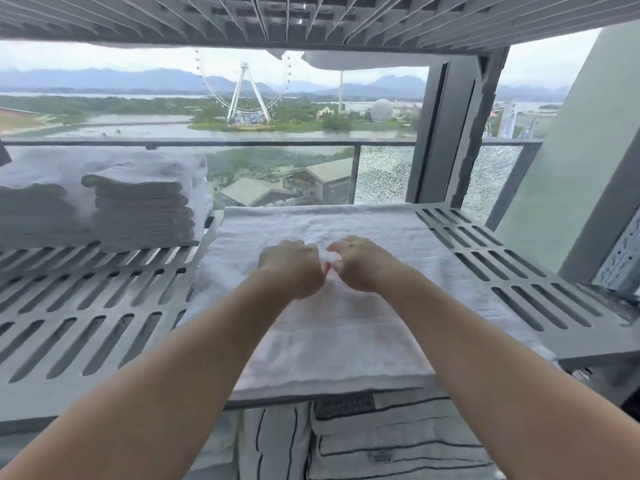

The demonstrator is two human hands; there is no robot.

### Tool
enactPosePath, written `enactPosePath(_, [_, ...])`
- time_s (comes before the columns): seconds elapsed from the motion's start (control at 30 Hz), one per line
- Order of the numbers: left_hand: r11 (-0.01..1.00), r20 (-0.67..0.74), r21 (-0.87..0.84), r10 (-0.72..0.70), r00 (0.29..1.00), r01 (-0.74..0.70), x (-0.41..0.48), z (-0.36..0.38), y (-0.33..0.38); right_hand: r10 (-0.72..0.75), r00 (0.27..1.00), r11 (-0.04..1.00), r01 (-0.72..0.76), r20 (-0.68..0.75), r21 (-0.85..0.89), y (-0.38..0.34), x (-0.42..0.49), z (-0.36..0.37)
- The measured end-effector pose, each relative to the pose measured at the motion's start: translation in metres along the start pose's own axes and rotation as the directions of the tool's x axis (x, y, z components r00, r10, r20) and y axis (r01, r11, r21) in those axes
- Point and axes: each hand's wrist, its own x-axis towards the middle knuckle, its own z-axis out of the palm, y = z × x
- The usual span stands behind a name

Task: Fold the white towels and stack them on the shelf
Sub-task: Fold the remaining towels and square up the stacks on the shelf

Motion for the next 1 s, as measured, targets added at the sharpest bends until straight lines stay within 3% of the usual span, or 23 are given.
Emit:
enactPosePath(0.07, [0.997,0.093,-0.07,-0.019,0.995,0.025,0.014,0.012,-0.012,0.033,0.998,0.999,-0.033,0.051,0.004,0.017,0.016,0.008])
enactPosePath(0.13, [0.984,0.167,-0.082,-0.144,0.975,0.16,0.026,0.024,-0.033,0.072,0.996,0.997,-0.071,0.049,-0.024,0.042,0.021,0.014])
enactPosePath(0.2, [0.952,0.177,-0.105,-0.266,0.948,0.287,0.038,0.031,-0.057,0.159,0.987,0.987,-0.158,0.032,-0.035,0.068,0.023,0.016])
enactPosePath(0.37, [0.908,0.257,-0.051,-0.391,0.884,0.416,0.059,0.032,-0.096,0.375,0.927,0.927,-0.375,-0.001,0.019,0.115,0.022,0.013])
enactPosePath(0.5, [0.889,0.281,-0.004,-0.438,0.854,0.457,0.075,0.031,-0.093,0.41,0.908,0.912,-0.406,-0.086,0.066,0.127,0.023,0.008])
enactPosePath(0.6, [0.936,0.211,0.028,-0.348,0.913,0.351,0.088,0.023,-0.079,0.44,0.846,0.86,-0.494,-0.302,-0.131,0.11,0.037,-0.003])
enactPosePath(0.67, [0.975,0.148,-0.055,-0.204,0.968,0.214,0.095,0.014,-0.067,0.346,0.861,0.876,-0.439,-0.372,-0.202,0.091,0.05,-0.009])
enactPosePath(0.77, [0.966,0.063,-0.214,-0.139,0.988,0.149,0.105,0.01,-0.045,0.22,0.891,0.956,-0.279,-0.396,-0.095,0.076,0.075,-0.011])
enactPosePath(1.0, [0.956,-0.026,-0.237,-0.181,0.983,0.17,0.141,0.017,-0.021,0.19,0.939,0.981,-0.167,-0.287,0.102,0.086,0.129,-0.014])
